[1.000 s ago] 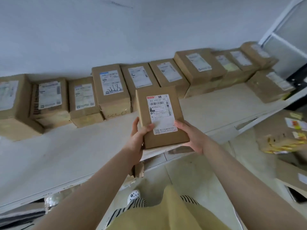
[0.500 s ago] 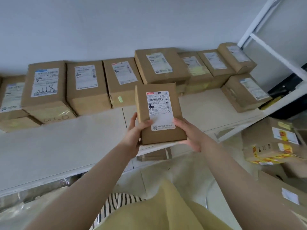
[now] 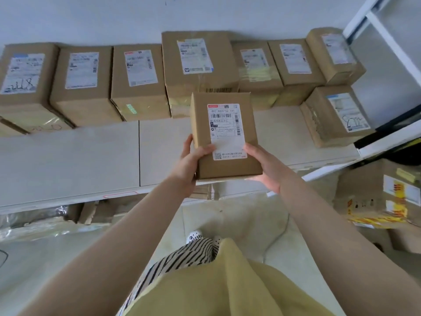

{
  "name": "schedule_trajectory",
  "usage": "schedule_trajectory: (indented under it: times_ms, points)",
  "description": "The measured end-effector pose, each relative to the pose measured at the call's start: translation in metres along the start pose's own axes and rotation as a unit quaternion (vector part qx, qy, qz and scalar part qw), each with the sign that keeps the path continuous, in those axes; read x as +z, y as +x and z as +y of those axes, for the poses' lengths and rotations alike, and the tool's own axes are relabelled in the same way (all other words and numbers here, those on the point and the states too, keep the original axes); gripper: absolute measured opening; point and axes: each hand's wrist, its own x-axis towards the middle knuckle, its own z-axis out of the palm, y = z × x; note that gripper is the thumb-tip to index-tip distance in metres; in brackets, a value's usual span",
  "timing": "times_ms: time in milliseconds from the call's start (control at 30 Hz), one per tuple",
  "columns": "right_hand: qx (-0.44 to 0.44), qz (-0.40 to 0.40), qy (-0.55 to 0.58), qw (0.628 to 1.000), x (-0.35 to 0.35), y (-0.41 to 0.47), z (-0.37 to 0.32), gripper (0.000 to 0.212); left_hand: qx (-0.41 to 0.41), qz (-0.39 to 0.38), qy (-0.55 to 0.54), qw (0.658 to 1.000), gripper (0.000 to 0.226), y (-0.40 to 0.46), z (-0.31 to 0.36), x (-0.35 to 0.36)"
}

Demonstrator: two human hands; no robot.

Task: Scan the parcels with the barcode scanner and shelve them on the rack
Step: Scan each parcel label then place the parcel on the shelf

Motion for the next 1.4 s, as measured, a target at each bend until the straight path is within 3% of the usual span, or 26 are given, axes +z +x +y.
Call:
schedule_trajectory:
  times_ms: [200, 400, 533, 667, 867, 933, 1033, 1233, 1400]
  points:
    - [-0.008, 0.077, -0.021, 0.997, -0.021, -0.011, 0.001, 0.043, -0.027, -0.047, 0.015, 0.998, 0.106, 0.018, -0.012, 0.016]
    - [0.013, 0.091, -0.006, 0.996, -0.051, -0.025, 0.000, 0.041, -0.059, -0.052, 0.026, 0.997, 0.109, 0.026, -0.023, 0.046]
    - [0.040, 0.078, 0.022, 0.996, -0.079, -0.021, -0.009, 0.074, -0.078, -0.039, 0.029, 0.996, 0.104, 0.033, -0.020, 0.073]
    - [0.071, 0.096, 0.063, 0.991, -0.111, -0.020, -0.017, 0.073, -0.089, -0.031, 0.039, 0.995, 0.103, 0.045, -0.024, 0.109]
    - [0.102, 0.207, 0.108, 0.967, -0.156, -0.026, -0.026, 0.019, -0.092, 0.013, 0.014, 0.996, 0.097, 0.070, -0.040, 0.178]
    - [0.115, 0.248, 0.118, 0.955, -0.165, -0.024, -0.026, 0.028, -0.087, 0.035, 0.008, 0.996, 0.093, 0.080, -0.046, 0.196]
    - [0.126, 0.253, 0.164, 0.945, -0.182, -0.020, -0.028, 0.060, -0.068, 0.063, -0.004, 0.996, 0.081, 0.093, -0.053, 0.219]
    - [0.107, 0.224, 0.233, 0.940, -0.195, -0.009, -0.032, 0.044, -0.027, 0.096, -0.027, 0.995, 0.085, 0.105, -0.056, 0.235]
    - [0.151, 0.199, 0.302, 0.920, -0.194, 0.002, -0.038, 0.041, 0.017, 0.136, 0.059, 0.989, 0.033, 0.111, -0.061, 0.241]
